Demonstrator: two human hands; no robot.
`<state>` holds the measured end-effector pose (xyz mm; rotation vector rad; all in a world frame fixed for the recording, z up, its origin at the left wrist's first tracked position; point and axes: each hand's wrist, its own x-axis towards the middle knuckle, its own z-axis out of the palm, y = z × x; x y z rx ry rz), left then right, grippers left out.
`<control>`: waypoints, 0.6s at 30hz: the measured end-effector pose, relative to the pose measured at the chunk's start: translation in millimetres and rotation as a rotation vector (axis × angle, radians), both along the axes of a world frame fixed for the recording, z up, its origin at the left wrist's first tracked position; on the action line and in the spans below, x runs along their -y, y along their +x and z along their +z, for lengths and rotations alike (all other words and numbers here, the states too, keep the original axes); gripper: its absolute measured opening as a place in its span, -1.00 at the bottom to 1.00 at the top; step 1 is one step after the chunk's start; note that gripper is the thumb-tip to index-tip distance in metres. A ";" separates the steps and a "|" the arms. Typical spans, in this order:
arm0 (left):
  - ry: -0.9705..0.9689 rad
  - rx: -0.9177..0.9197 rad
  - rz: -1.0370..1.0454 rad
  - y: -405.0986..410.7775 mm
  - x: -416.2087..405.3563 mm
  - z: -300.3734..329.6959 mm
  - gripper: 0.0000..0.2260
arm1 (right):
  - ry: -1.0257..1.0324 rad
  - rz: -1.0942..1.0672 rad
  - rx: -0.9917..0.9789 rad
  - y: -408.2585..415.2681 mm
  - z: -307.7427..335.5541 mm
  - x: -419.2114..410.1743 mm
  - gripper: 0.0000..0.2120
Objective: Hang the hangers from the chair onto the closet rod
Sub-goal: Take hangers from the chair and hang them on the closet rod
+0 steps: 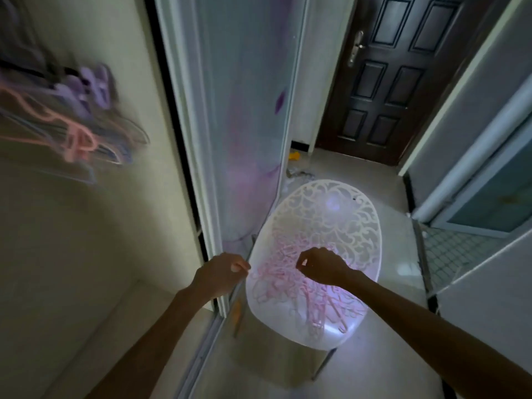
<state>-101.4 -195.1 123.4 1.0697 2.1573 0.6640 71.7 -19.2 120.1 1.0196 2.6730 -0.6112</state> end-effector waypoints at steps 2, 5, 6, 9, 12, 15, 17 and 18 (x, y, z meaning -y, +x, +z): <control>-0.024 0.141 -0.012 14.0 -27.8 -21.7 -0.80 | -0.085 -0.076 0.048 28.7 -14.2 -26.7 -0.82; -0.092 0.238 0.029 31.3 -67.4 -55.7 -0.86 | -0.168 -0.105 0.123 66.0 -36.5 -67.5 -0.87; -0.115 0.253 0.064 37.4 -79.6 -67.9 -0.86 | -0.182 -0.106 0.134 76.9 -44.8 -81.9 -0.87; -0.133 0.306 0.186 41.5 -95.0 -92.6 -0.79 | -0.232 -0.163 0.145 92.9 -65.4 -107.8 -0.81; -0.179 0.317 0.273 42.3 -110.3 -120.6 -0.81 | -0.289 -0.201 0.155 100.9 -94.8 -131.8 -0.80; -0.241 0.326 0.339 38.1 -122.9 -149.0 -0.84 | -0.315 -0.206 0.188 97.6 -122.0 -144.0 -0.78; -0.285 0.344 0.363 32.6 -132.3 -172.6 -0.80 | -0.322 -0.192 0.217 91.3 -144.1 -151.6 -0.74; -0.310 0.352 0.370 28.4 -139.4 -182.3 -0.78 | -0.317 -0.182 0.240 86.4 -157.2 -156.6 -0.72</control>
